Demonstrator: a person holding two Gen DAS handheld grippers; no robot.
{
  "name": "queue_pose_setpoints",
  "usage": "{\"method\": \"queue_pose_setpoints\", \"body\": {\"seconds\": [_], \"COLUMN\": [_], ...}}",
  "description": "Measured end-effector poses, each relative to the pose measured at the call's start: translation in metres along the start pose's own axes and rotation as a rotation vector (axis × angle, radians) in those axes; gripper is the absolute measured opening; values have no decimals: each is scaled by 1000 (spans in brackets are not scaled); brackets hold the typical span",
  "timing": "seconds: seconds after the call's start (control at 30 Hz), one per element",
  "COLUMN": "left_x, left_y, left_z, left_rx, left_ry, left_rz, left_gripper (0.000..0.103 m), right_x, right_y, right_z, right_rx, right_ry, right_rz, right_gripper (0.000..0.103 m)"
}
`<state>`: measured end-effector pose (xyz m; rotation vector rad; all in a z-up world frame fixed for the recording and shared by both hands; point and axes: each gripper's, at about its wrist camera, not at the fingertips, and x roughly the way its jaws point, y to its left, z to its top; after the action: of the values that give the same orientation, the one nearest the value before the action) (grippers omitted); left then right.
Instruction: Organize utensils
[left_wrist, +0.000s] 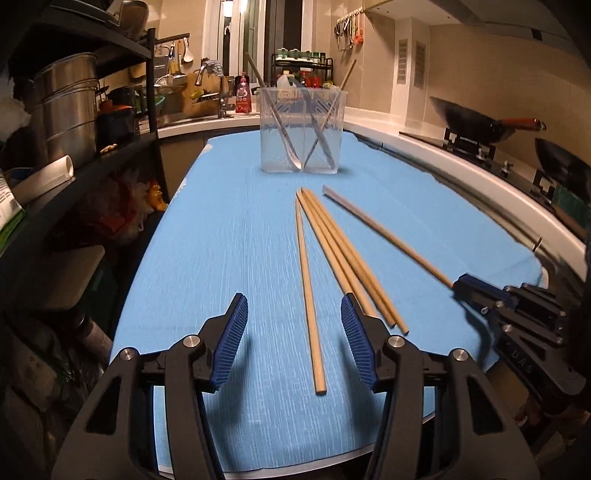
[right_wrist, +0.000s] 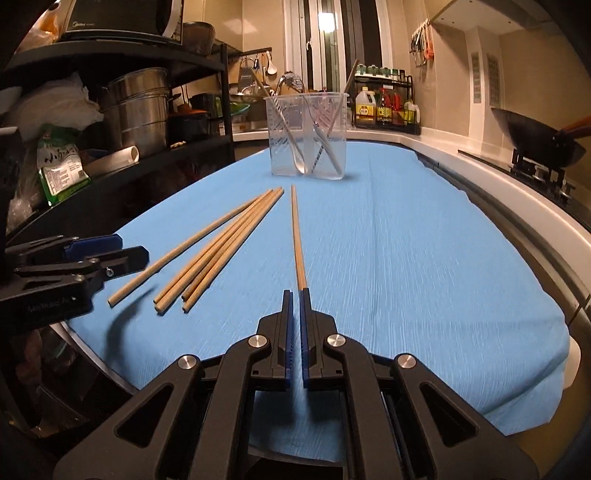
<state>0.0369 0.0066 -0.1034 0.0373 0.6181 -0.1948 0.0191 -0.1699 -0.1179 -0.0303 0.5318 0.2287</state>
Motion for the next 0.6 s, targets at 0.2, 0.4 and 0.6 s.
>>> {"method": "queue_pose_setpoints", "body": {"seconds": [0.2,0.4,0.6], "left_x": [6,1,4], "left_y": [-4,-4,-8], "left_z": [-16,-27,-30], "left_rx": [20,-4,12], "left_ry": [-27,-108,-146], "left_rz": [40,48,40], "left_gripper": [52,52,37], "right_x": [0,3,4], "right_y": [-5,-4,-2], "right_z": [-2,-7,-14], "right_rx": [43,24,6], "right_ry": [-7,-24,-90], "right_rz": [-17,-27,-32], "right_gripper": [38,44,39]}}
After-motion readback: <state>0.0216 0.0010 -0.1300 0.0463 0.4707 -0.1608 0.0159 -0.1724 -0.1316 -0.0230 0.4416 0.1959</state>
